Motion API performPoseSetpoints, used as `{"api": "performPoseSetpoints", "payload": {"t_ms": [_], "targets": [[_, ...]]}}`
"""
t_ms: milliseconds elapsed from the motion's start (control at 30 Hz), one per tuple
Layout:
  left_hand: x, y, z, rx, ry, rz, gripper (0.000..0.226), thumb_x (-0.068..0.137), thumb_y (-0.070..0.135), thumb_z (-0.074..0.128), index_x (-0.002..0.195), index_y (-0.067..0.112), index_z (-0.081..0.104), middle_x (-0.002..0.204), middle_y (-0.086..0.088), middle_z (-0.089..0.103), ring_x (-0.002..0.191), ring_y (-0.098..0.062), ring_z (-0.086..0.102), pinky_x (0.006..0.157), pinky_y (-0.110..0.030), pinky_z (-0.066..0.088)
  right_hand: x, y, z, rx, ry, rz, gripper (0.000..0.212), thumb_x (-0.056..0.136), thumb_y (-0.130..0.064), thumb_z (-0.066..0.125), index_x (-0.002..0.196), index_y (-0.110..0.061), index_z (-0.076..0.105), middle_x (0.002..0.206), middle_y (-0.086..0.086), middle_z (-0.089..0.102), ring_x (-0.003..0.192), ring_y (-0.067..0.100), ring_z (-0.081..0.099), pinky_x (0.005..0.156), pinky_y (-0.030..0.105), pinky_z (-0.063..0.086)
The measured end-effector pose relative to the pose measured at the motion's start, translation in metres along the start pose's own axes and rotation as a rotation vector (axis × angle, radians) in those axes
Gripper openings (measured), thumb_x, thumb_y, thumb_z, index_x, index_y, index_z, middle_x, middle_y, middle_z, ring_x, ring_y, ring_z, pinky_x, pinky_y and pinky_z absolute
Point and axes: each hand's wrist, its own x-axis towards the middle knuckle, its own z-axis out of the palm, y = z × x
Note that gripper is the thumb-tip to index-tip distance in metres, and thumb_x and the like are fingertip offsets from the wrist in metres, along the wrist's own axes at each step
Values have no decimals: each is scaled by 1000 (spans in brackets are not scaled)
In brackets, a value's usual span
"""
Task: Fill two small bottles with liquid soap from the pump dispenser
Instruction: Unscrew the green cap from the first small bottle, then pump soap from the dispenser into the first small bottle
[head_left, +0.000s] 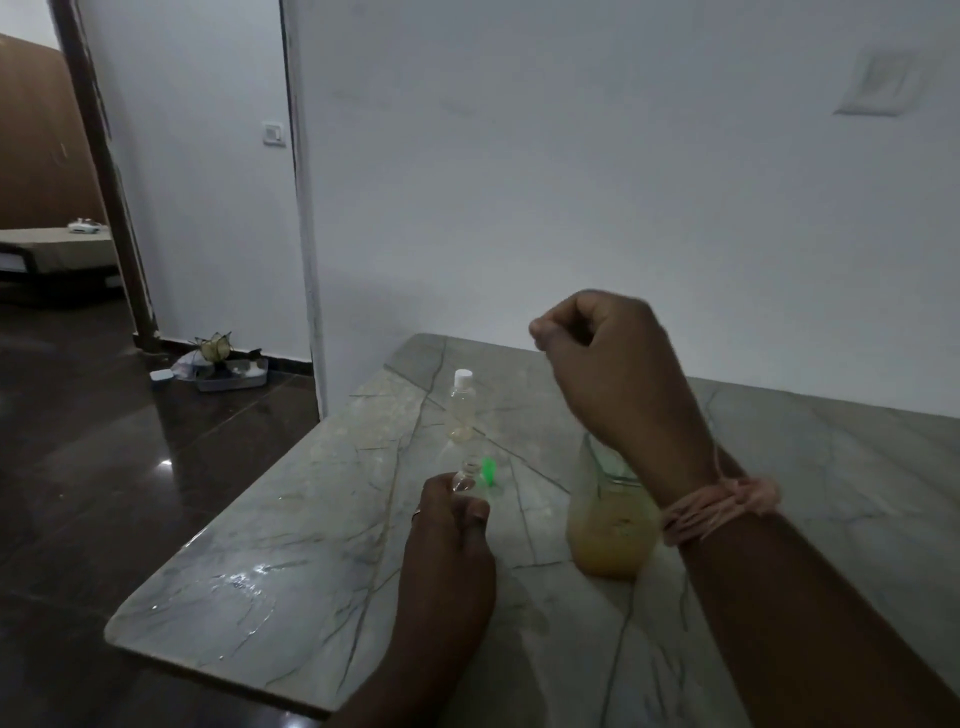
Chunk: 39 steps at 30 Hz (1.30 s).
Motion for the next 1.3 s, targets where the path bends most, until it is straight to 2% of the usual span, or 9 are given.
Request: {"api": "performPoseSetpoints", "payload": {"t_ms": [233,333,467,700,800,867,967,1233,1300], "targets": [[11,21,0,-116,-256,126,14,99,34,58,112,35,61,100,11,69,91,-2,66,82,-34,57,20,64,-18,-3,-97,388,50,87,-51,57,74,-5,71,69,7,73,67,25,71,79,49,59],[28,35,6,-165,-399,188,22,98,37,58,119,32,60,105,9,68,96,-7,69,85,-36,61,16,70,-12,285,-143,613,49,95,-43,54,79,0,70,77,19,74,65,29,69,76,42,58],[53,39,15,-180,-474,259,26,100,35,55,124,29,58,102,5,68,91,-12,70,80,-42,63,17,69,-1,269,-11,570,47,98,-38,48,75,-3,70,71,12,74,67,29,73,68,34,55],[56,28,26,-346,-448,299,33,90,48,59,117,30,64,74,-1,64,64,-16,60,58,-29,52,17,76,8,234,64,491,51,101,-36,42,72,-7,72,65,1,73,54,9,68,57,22,43],[56,26,30,-347,-450,305,34,90,47,60,119,29,63,70,3,64,60,-14,58,55,-26,51,20,77,6,240,-45,524,48,102,-33,42,80,-4,73,73,4,74,51,7,65,51,19,46],[57,25,30,-342,-449,311,29,93,40,59,120,30,63,70,5,65,59,-12,58,54,-26,50,27,78,1,307,-196,585,43,100,-30,46,86,0,73,82,12,76,66,21,71,69,30,60],[59,25,31,-322,-444,315,27,93,40,59,119,34,63,71,9,67,59,-11,59,53,-26,51,41,74,-12,333,-343,710,44,98,-39,50,90,-1,71,86,13,76,79,34,70,86,44,56],[62,27,29,-313,-434,319,41,85,57,60,120,36,63,73,10,66,58,-12,58,54,-28,51,61,67,-3,8,-387,706,52,101,-38,35,78,-8,70,74,4,72,77,25,67,77,32,54],[63,28,29,-287,-440,321,42,85,58,59,121,38,62,73,10,66,57,-11,57,55,-27,51,63,67,-1,-113,-404,643,50,105,-34,31,90,-7,71,77,6,70,77,22,66,77,26,54]]}}
